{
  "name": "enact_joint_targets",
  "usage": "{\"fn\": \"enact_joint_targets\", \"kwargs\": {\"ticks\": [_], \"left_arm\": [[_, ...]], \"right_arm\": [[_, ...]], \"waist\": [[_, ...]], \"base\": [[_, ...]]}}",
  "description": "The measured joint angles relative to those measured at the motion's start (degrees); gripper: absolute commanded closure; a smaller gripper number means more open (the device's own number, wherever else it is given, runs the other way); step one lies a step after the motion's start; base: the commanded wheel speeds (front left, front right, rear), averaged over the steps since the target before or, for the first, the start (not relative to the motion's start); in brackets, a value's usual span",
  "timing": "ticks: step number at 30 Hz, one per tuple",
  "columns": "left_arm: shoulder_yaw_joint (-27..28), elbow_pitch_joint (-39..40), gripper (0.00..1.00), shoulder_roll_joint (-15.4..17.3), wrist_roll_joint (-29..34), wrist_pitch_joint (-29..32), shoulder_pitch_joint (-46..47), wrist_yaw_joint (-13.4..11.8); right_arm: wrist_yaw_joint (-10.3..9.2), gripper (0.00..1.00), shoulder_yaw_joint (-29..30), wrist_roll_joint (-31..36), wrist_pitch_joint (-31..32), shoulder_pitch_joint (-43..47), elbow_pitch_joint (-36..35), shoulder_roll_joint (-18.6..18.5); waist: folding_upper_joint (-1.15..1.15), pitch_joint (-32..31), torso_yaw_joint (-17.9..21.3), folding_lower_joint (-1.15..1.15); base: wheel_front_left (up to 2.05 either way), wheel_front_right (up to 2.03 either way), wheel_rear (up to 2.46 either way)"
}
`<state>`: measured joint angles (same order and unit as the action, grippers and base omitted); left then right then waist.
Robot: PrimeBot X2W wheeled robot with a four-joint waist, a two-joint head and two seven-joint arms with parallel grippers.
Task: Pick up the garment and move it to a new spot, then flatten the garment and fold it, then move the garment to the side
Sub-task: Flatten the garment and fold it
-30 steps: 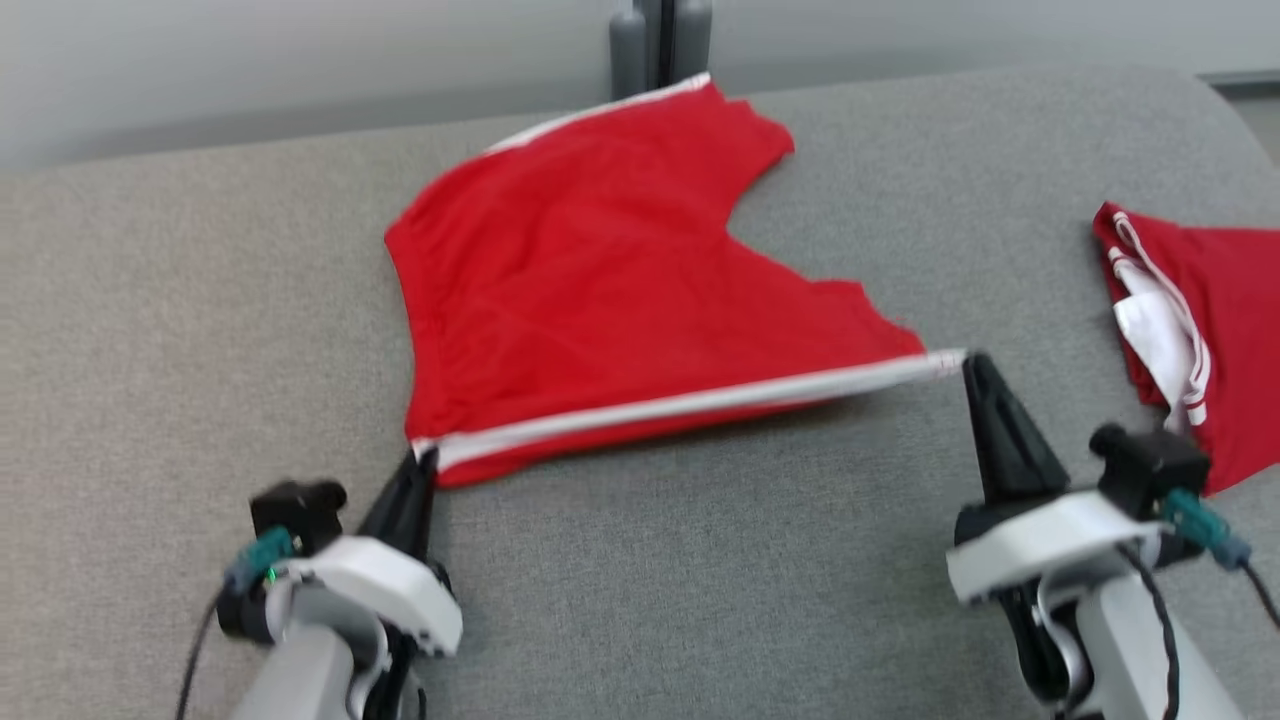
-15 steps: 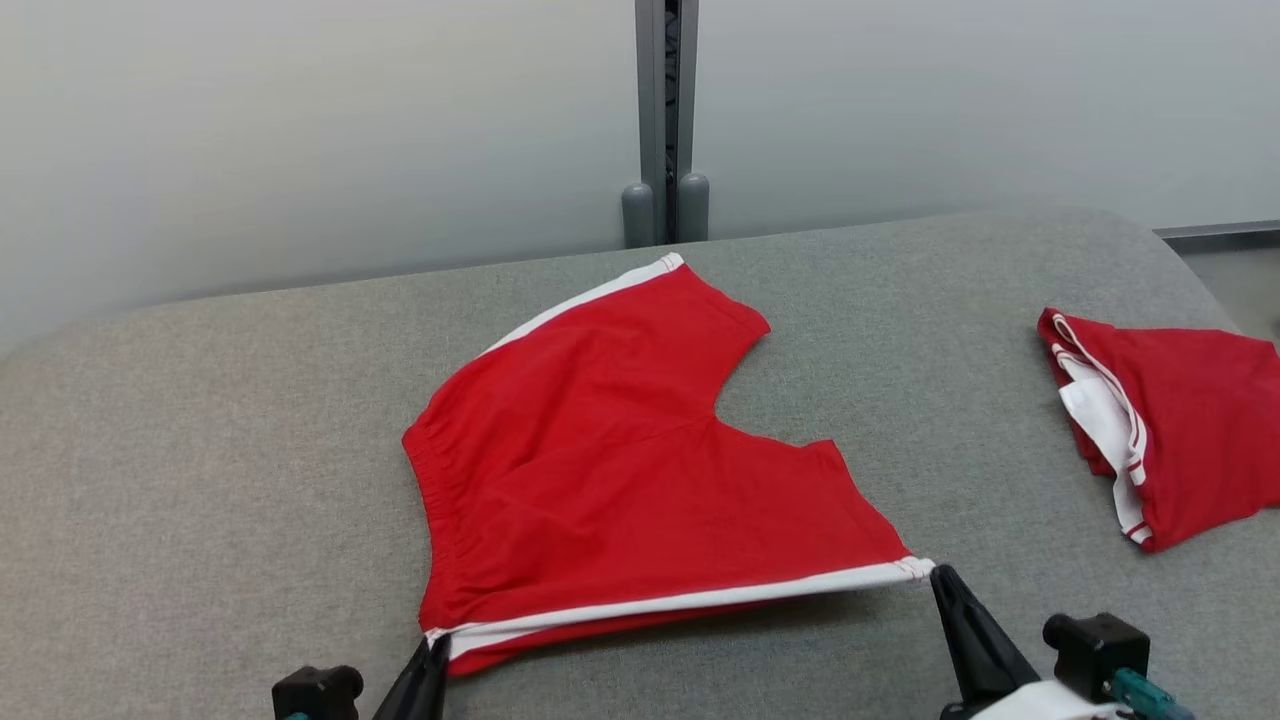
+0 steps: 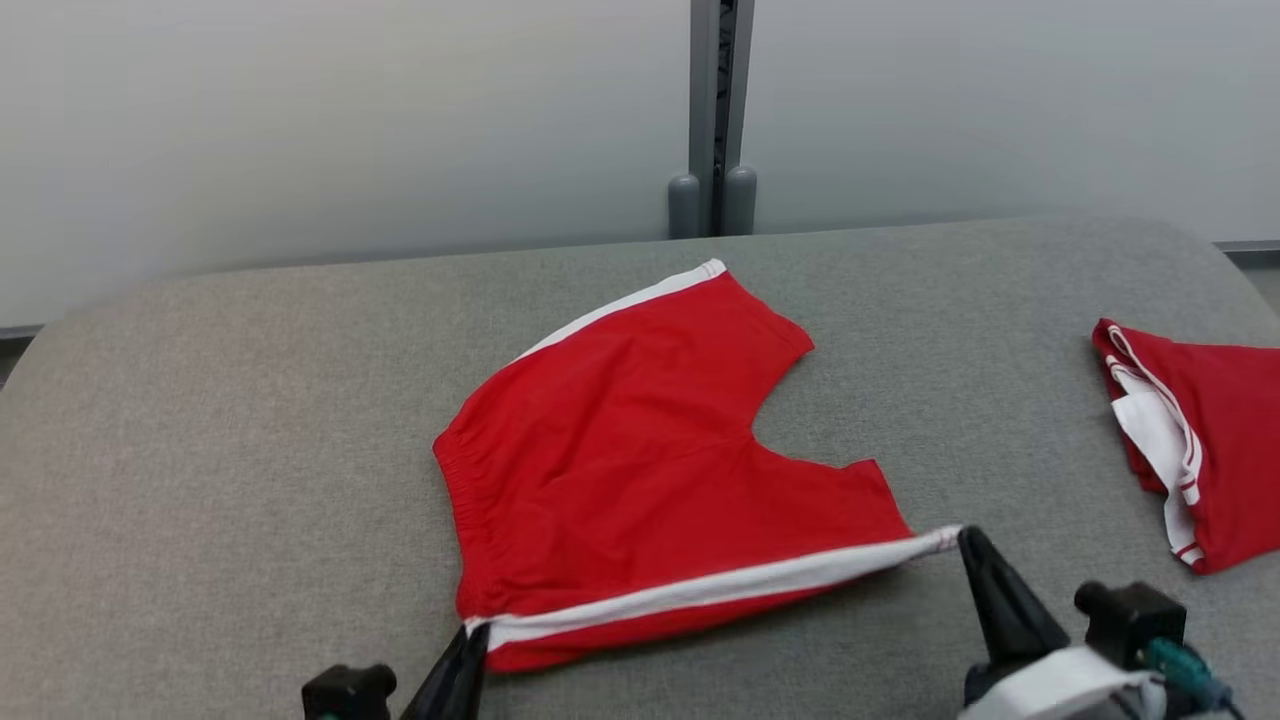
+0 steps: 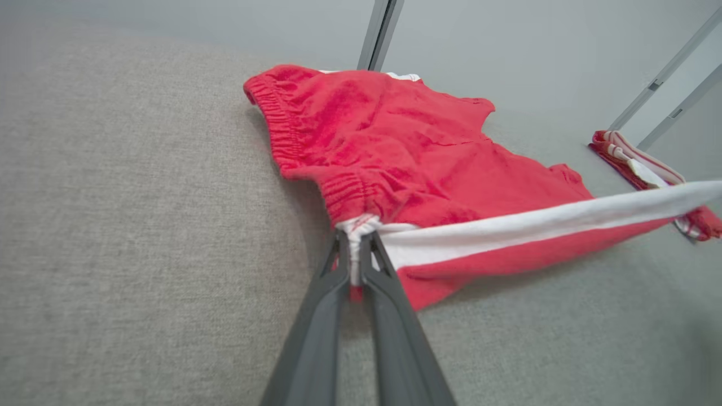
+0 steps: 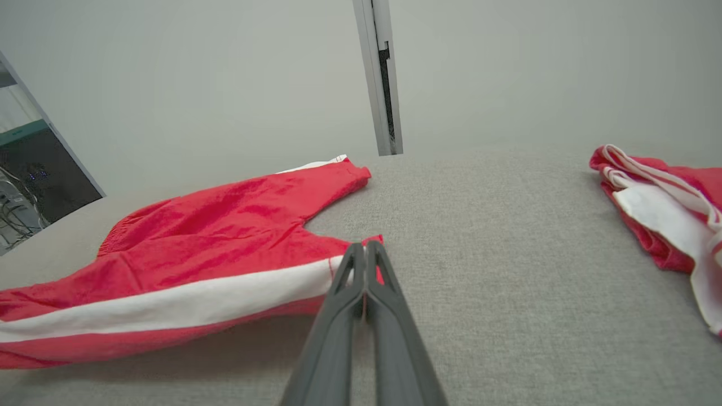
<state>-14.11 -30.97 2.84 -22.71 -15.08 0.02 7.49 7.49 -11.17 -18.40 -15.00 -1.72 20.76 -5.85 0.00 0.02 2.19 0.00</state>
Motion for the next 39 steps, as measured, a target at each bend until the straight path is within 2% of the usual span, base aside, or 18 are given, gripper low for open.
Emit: {"fn": "enact_joint_targets", "kwargs": {"ticks": [6,13,19,30,38,39], "left_arm": [[-3.91,3.87,1.00,-0.08,-2.23,-0.01,7.35,0.00],[-3.53,4.17,1.00,-0.08,-6.55,-0.01,16.35,0.00],[-3.66,2.21,1.00,-0.07,-7.31,-0.01,23.13,0.00],[-9.46,-2.57,1.00,-0.08,-10.38,-0.01,36.07,-1.13],[-13.29,-2.96,1.00,-0.05,-13.24,-0.01,39.61,-4.19],[-13.66,-2.89,0.85,-0.07,-13.35,-0.01,39.87,-4.50]], "right_arm": [[0.00,1.00,1.10,1.77,0.00,-13.11,1.13,-2.67],[0.01,1.00,0.82,4.65,0.00,-30.03,8.55,-5.20],[0.01,1.00,-0.23,5.94,0.00,-41.67,16.39,-5.99],[0.01,1.00,0.41,10.68,0.00,-55.00,26.41,-7.17],[0.01,1.00,1.85,14.36,0.00,-59.16,30.74,-7.09],[0.01,1.00,1.89,15.08,0.00,-59.43,31.33,-7.02]], "waist": [[0.00,4.15,-2.20,0.00],[0.00,10.37,-5.81,0.00],[0.00,15.81,-8.70,0.00],[0.00,24.46,-13.20,0.00],[0.00,27.75,-15.32,0.00],[0.00,27.94,-15.48,0.00]], "base": [[0.00,0.00,0.00],[0.00,0.00,0.00],[0.00,0.00,0.00],[0.00,0.00,0.00],[0.00,0.00,0.00],[0.00,0.00,0.00]]}}
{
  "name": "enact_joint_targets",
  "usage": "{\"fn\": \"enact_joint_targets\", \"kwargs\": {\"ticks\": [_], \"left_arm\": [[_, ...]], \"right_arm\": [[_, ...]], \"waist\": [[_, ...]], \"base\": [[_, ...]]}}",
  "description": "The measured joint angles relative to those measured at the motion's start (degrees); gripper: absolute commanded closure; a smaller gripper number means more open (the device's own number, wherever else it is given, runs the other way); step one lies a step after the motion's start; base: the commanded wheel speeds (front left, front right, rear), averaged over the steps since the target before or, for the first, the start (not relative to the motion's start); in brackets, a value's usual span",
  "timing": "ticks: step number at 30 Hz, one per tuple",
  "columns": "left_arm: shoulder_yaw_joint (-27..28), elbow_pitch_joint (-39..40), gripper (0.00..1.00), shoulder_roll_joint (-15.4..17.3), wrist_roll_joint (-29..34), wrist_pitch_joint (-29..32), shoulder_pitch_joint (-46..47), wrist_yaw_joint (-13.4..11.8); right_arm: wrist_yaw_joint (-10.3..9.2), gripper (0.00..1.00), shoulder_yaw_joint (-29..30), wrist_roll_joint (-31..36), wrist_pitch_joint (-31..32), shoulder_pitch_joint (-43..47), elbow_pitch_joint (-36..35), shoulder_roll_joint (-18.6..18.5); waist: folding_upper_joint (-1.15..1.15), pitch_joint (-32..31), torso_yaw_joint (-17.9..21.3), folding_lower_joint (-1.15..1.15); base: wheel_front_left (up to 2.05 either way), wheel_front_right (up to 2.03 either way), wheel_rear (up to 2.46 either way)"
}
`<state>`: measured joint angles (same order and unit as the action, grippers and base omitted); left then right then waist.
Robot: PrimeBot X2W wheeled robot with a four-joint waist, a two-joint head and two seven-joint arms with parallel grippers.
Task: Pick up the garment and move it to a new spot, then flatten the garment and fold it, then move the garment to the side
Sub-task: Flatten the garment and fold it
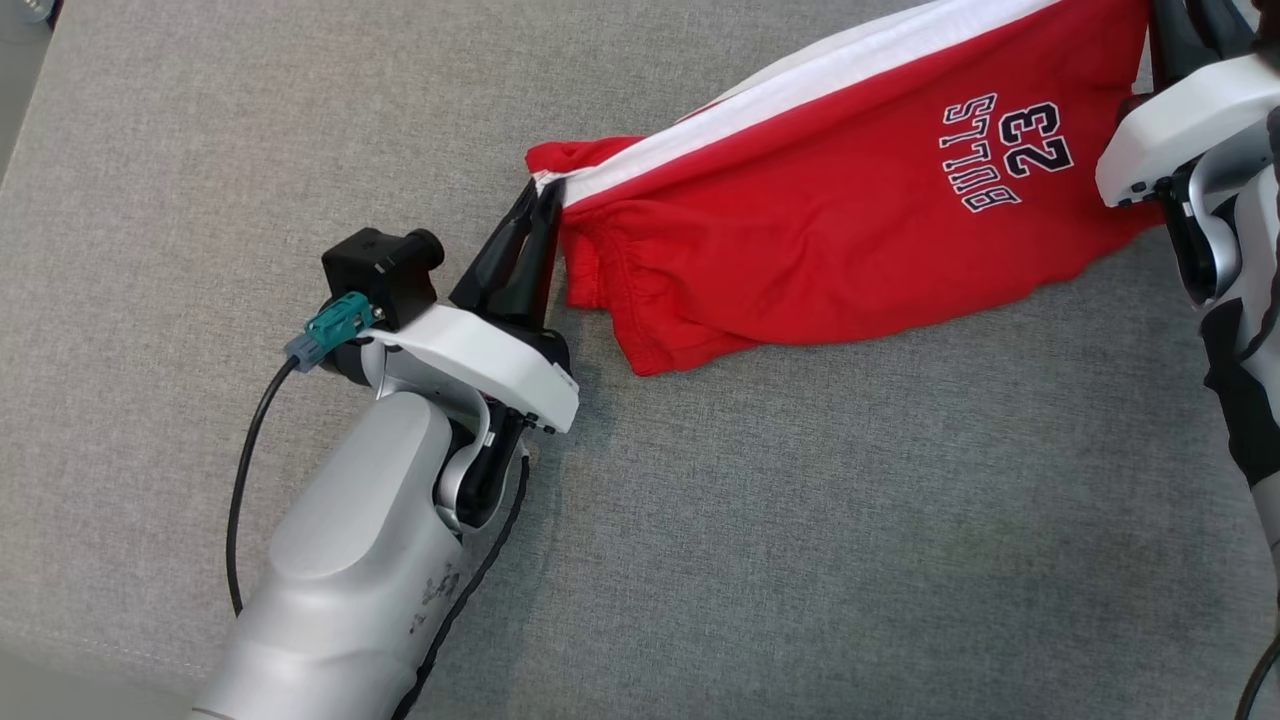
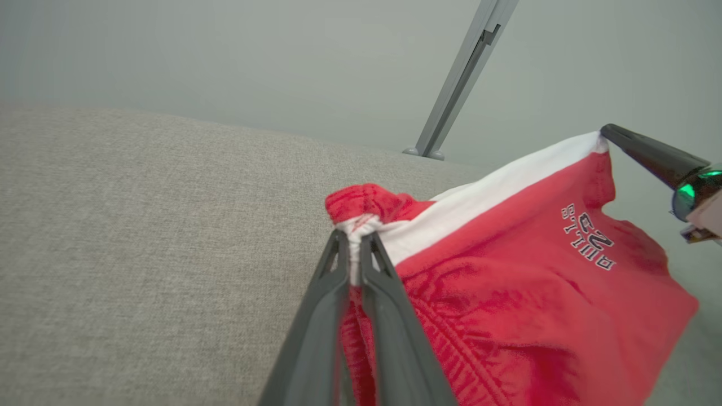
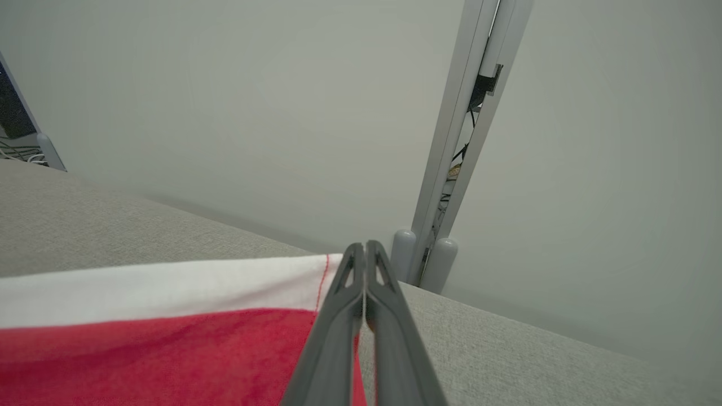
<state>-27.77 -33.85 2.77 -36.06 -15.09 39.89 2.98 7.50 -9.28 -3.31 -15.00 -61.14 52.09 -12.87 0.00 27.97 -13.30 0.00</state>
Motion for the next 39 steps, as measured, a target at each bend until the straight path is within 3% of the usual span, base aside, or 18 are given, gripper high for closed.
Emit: {"fn": "enact_joint_targets", "kwargs": {"ticks": [1,2,3,4,8,15,23,32,33,34,35,39], "left_arm": [[-0.27,0.13,0.57,0.00,-0.16,0.00,0.29,-0.15],[-0.45,0.37,0.15,-0.01,-0.16,0.00,0.47,-0.59],[-0.53,0.55,0.00,0.00,-0.16,0.00,0.49,-0.76],[-0.54,0.63,0.00,0.00,-0.11,0.00,0.49,-1.25],[0.48,1.25,0.00,0.00,1.47,0.00,-0.04,-3.09],[2.75,3.00,0.00,0.05,4.57,0.00,-3.74,-4.09],[4.35,5.36,0.00,0.01,7.33,0.00,-8.27,-4.13],[4.38,5.81,0.00,0.01,7.53,0.00,-9.76,-4.39],[4.41,5.79,0.00,-0.02,7.55,0.00,-10.07,-4.39],[4.66,5.69,0.00,0.01,7.57,0.00,-10.32,-4.39],[4.80,5.66,0.00,0.02,7.58,0.00,-10.34,-4.37],[5.42,5.31,0.00,0.01,7.81,0.00,-11.35,-4.31]], "right_arm": [[0.00,1.00,0.12,0.40,0.01,-0.21,0.52,0.11],[0.00,0.92,0.54,0.51,0.00,-0.42,0.77,0.31],[0.00,0.53,1.04,0.77,0.00,-0.63,0.92,0.49],[0.00,0.00,1.59,0.87,0.00,-0.86,1.37,0.69],[0.00,0.00,3.39,0.67,0.00,-0.75,0.64,1.74],[0.00,0.00,3.66,-3.78,0.00,3.93,-1.41,2.36],[0.00,0.00,-1.55,-11.16,0.00,9.93,3.21,1.71],[-0.01,0.00,-6.83,-17.68,4.11,9.03,8.79,1.59],[-0.02,0.27,-7.46,-18.27,4.50,8.76,9.10,1.53],[-0.03,0.89,-8.50,-19.34,4.99,8.50,9.55,1.43],[-0.03,1.00,-8.93,-19.96,4.99,8.43,9.76,1.36],[-0.01,1.00,-9.66,-22.54,3.83,8.72,10.56,1.58]], "waist": [[0.00,0.16,-0.13,0.00],[0.00,0.28,-0.23,0.00],[0.00,0.33,-0.25,0.00],[0.00,0.35,-0.22,0.00],[0.00,0.11,0.21,0.00],[0.00,-1.10,1.20,0.00],[0.00,-2.92,2.57,0.00],[0.00,-3.41,1.92,0.00],[0.00,-3.44,1.80,0.00],[0.00,-3.62,1.59,0.00],[0.00,-3.76,1.51,0.00],[0.00,-4.91,1.42,0.00]], "base": [[0.00,0.00,0.00],[0.00,0.00,0.00],[0.00,0.00,0.00],[0.00,0.00,0.00],[0.00,0.00,0.00],[0.00,0.00,0.00],[0.00,0.00,0.00],[0.00,0.00,0.00],[0.00,0.00,0.00],[0.00,0.00,0.00],[0.00,0.00,0.00],[0.00,0.00,0.00]]}}
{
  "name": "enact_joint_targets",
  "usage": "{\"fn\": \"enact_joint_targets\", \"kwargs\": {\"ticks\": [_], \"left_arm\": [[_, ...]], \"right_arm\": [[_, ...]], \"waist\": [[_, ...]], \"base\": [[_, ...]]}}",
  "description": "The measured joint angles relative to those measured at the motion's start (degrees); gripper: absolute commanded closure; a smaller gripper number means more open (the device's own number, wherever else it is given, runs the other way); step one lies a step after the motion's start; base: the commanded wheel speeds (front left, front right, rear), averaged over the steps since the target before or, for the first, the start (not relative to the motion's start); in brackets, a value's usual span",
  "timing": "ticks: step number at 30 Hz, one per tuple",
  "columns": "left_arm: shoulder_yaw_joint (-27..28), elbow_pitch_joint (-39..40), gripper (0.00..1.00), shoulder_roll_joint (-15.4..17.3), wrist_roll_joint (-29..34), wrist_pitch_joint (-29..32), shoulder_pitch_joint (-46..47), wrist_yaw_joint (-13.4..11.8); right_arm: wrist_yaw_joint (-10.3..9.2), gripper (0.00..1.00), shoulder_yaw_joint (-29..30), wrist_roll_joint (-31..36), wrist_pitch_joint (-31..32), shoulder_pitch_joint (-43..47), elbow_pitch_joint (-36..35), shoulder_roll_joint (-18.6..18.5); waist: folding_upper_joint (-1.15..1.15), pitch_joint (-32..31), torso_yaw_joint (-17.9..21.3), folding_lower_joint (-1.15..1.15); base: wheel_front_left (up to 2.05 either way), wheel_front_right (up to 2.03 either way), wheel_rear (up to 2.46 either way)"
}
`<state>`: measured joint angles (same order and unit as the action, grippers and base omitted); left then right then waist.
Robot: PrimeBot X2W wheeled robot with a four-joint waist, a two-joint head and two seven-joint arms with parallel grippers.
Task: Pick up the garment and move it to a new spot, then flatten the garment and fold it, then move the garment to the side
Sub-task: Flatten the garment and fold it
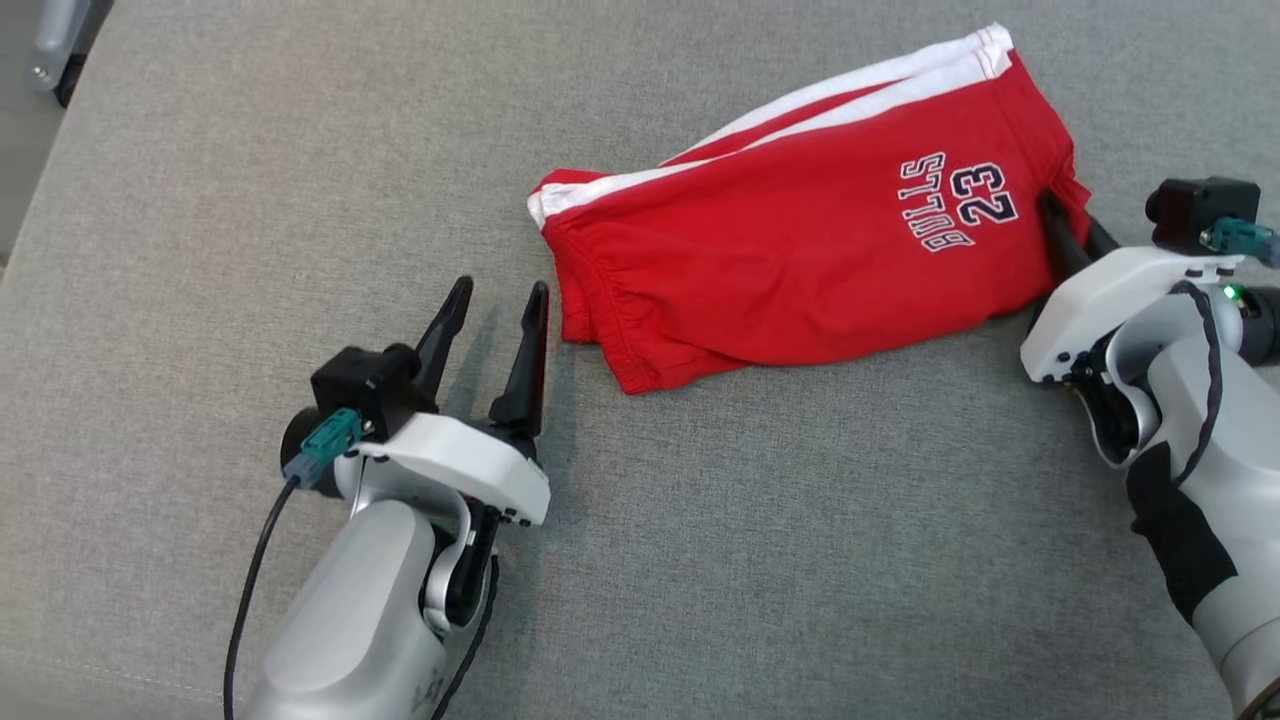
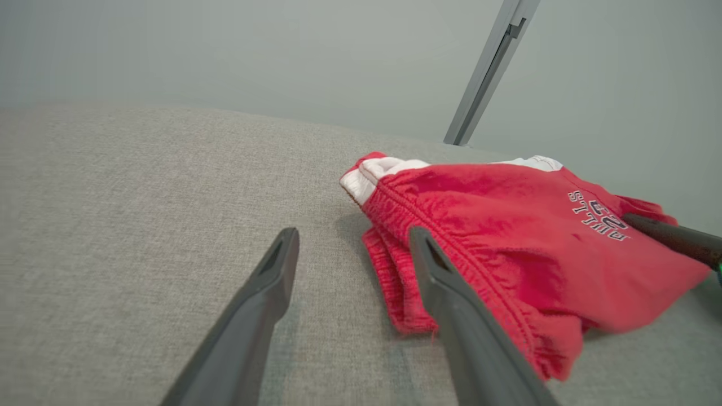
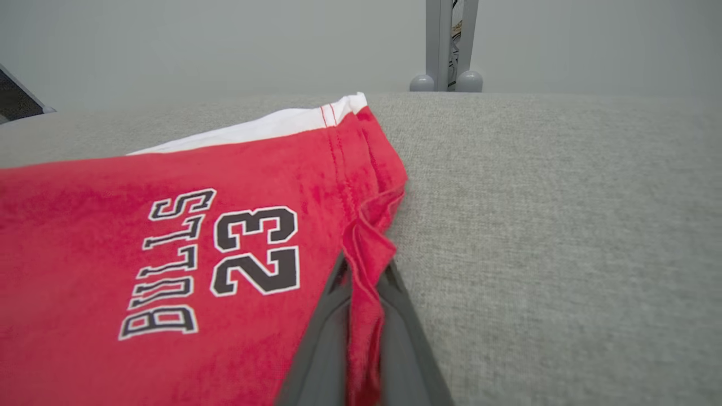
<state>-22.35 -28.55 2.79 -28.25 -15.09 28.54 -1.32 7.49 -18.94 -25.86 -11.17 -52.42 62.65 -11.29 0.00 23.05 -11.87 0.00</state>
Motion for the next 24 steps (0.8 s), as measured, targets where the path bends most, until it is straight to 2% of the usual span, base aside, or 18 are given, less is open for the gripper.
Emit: {"fn": "enact_joint_targets", "kwargs": {"ticks": [7,14,20,24], "left_arm": [[0.55,-1.22,0.00,-0.01,1.02,0.00,-2.24,0.26],[2.68,-2.21,0.00,-0.02,2.13,0.00,-6.67,0.63],[4.72,-2.54,0.00,0.00,2.93,0.00,-9.93,1.34],[5.21,-2.59,0.00,0.00,2.96,0.00,-11.09,1.54]], "right_arm": [[0.00,1.00,0.13,-4.19,-2.77,3.28,0.58,0.27],[0.00,1.00,1.41,-7.94,-3.69,9.95,-3.04,1.43],[0.00,1.00,3.33,-7.78,-3.81,14.74,-6.82,-0.29],[0.00,1.00,4.09,-5.56,-3.81,15.33,-9.07,-1.07]], "waist": [[0.00,-3.38,1.05,0.00],[0.00,-7.81,3.61,0.00],[0.00,-10.80,5.60,0.00],[0.00,-11.48,5.60,0.00]], "base": [[0.00,0.00,0.00],[0.00,0.00,0.00],[0.00,0.00,0.00],[0.00,0.00,0.00]]}}
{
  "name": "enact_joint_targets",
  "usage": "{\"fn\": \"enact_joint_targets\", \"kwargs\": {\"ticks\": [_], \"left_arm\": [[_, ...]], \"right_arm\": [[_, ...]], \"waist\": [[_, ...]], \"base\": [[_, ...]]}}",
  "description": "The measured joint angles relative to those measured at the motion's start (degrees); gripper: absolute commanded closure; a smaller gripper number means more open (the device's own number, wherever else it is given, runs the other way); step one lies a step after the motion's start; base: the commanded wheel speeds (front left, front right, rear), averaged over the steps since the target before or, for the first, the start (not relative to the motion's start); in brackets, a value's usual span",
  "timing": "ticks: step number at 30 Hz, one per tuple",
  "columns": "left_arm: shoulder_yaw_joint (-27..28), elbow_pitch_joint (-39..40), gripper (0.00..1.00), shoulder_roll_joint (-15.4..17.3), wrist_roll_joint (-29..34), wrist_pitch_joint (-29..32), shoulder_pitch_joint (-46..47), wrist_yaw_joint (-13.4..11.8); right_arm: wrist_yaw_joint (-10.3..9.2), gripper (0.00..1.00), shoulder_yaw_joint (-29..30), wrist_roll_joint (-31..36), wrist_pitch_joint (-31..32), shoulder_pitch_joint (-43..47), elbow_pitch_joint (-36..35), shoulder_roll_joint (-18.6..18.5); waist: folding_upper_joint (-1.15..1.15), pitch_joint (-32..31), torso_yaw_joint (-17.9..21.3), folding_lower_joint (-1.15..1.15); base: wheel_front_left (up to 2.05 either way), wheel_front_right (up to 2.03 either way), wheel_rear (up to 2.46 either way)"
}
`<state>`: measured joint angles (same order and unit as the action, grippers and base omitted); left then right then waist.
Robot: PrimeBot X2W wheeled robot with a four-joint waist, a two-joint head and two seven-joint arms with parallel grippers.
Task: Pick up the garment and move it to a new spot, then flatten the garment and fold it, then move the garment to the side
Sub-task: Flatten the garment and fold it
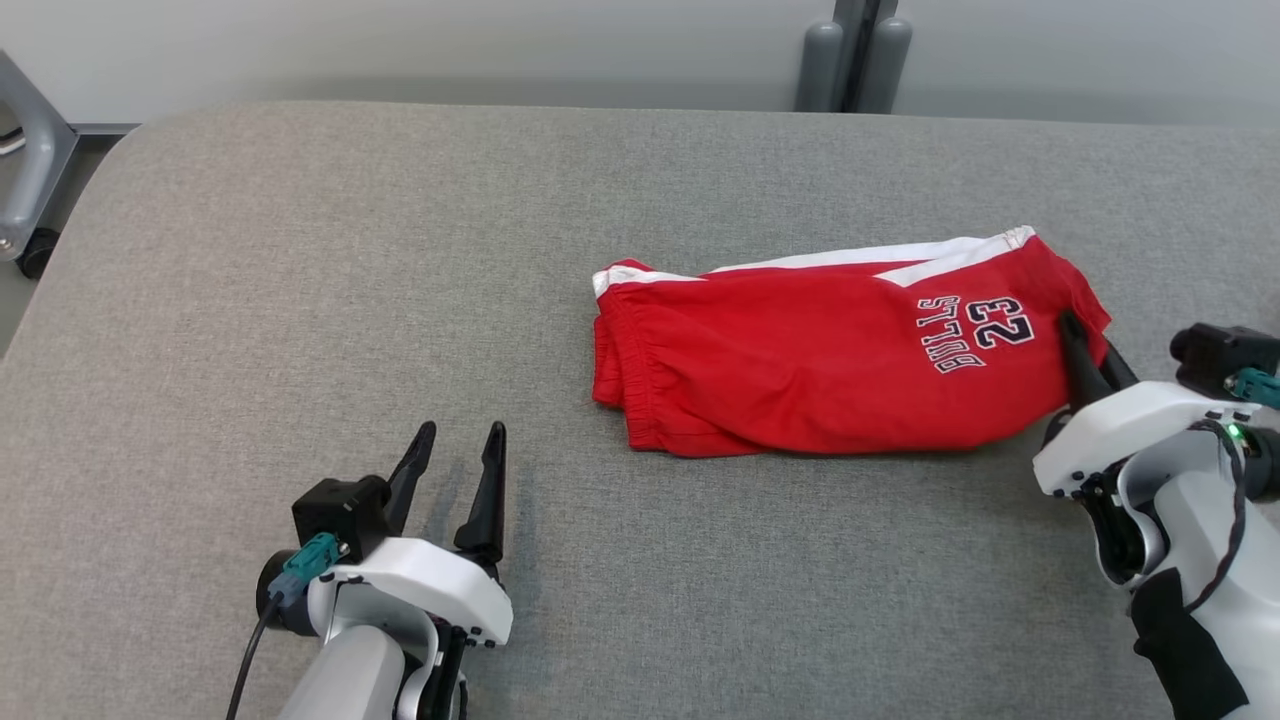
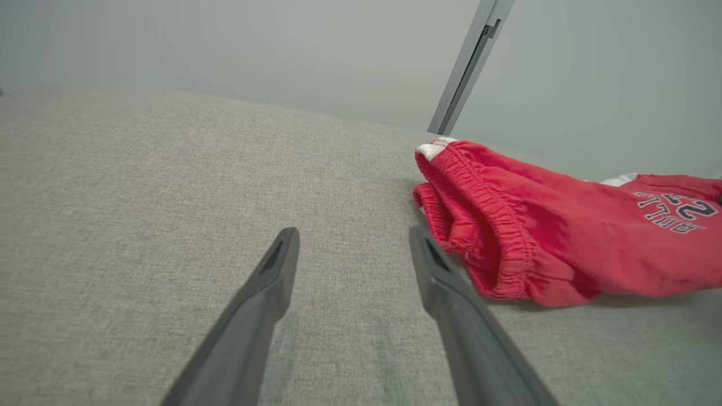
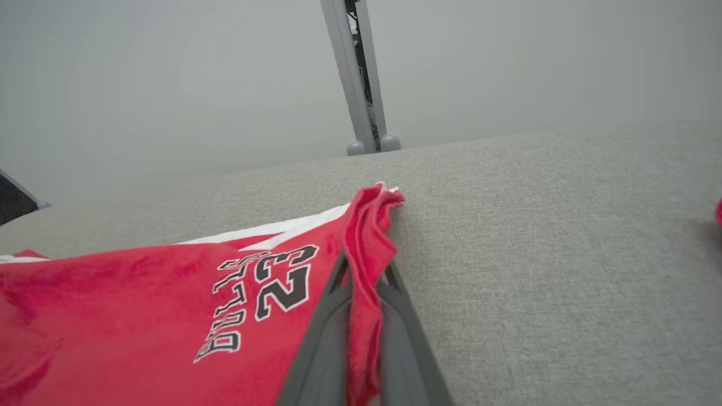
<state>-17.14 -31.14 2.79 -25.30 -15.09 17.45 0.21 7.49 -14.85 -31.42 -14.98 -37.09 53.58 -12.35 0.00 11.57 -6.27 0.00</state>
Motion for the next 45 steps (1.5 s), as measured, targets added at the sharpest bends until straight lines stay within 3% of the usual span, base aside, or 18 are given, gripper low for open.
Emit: {"fn": "enact_joint_targets", "kwargs": {"ticks": [7,13,18,20,21,22,25,30,38,45], "left_arm": [[-0.08,-0.22,0.00,0.00,-0.41,0.00,-0.88,0.18],[-0.18,-0.59,0.00,0.01,-0.55,0.00,-1.94,0.15],[0.08,-0.85,0.00,0.02,-0.54,0.00,-2.14,0.15],[-0.02,-1.07,0.00,0.00,-0.54,0.00,-2.33,0.14],[-0.19,-1.21,0.00,0.01,-0.53,0.00,-2.36,0.14],[-0.37,-1.32,0.00,0.01,-0.53,0.00,-2.36,0.14],[-0.67,-1.40,0.00,0.01,-0.44,0.00,-2.31,-0.07],[1.15,-1.25,0.00,0.01,1.31,0.00,-2.26,-0.74],[6.26,0.15,0.00,-0.01,3.77,0.00,-3.44,-1.29],[8.70,0.53,0.00,0.01,5.76,0.00,-4.40,-1.13]], "right_arm": [[0.00,1.00,-5.12,5.03,0.00,-2.43,-5.60,3.20],[0.00,1.00,-16.85,5.09,0.11,-3.47,-9.39,8.17],[0.00,1.00,-26.35,2.25,1.40,-2.90,-9.91,9.45],[0.00,0.84,-29.80,-0.65,1.70,-1.67,-10.27,9.51],[0.00,0.61,-31.08,-1.62,1.79,-1.15,-10.31,9.51],[0.00,0.00,-32.34,-2.89,1.83,-0.85,-10.40,9.49],[0.00,0.00,-34.18,-6.12,1.46,-0.44,-10.81,9.60],[0.00,0.00,-31.06,-6.16,0.24,-0.43,-8.38,9.70],[0.00,0.00,-9.40,9.51,-0.01,4.02,-9.24,9.54],[0.00,0.00,0.36,16.94,-0.01,10.95,-13.67,9.53]], "waist": [[0.00,-0.51,-1.38,0.00],[0.00,-1.81,-2.77,0.00],[0.00,-2.65,-3.43,0.00],[0.00,-2.95,-3.46,0.00],[0.00,-3.09,-3.48,0.00],[0.00,-3.23,-3.49,0.00],[0.00,-3.46,-3.25,0.00],[0.00,-3.93,-1.47,0.00],[0.00,-4.23,3.33,0.00],[0.00,-4.51,6.38,0.00]], "base": [[0.00,0.00,0.00],[0.00,0.00,0.00],[0.00,0.00,0.00],[0.00,0.00,0.00],[0.00,0.00,0.00],[0.00,0.00,0.00],[0.00,0.00,0.00],[0.00,0.00,0.00],[0.00,0.00,0.00],[0.00,0.00,0.00]]}}
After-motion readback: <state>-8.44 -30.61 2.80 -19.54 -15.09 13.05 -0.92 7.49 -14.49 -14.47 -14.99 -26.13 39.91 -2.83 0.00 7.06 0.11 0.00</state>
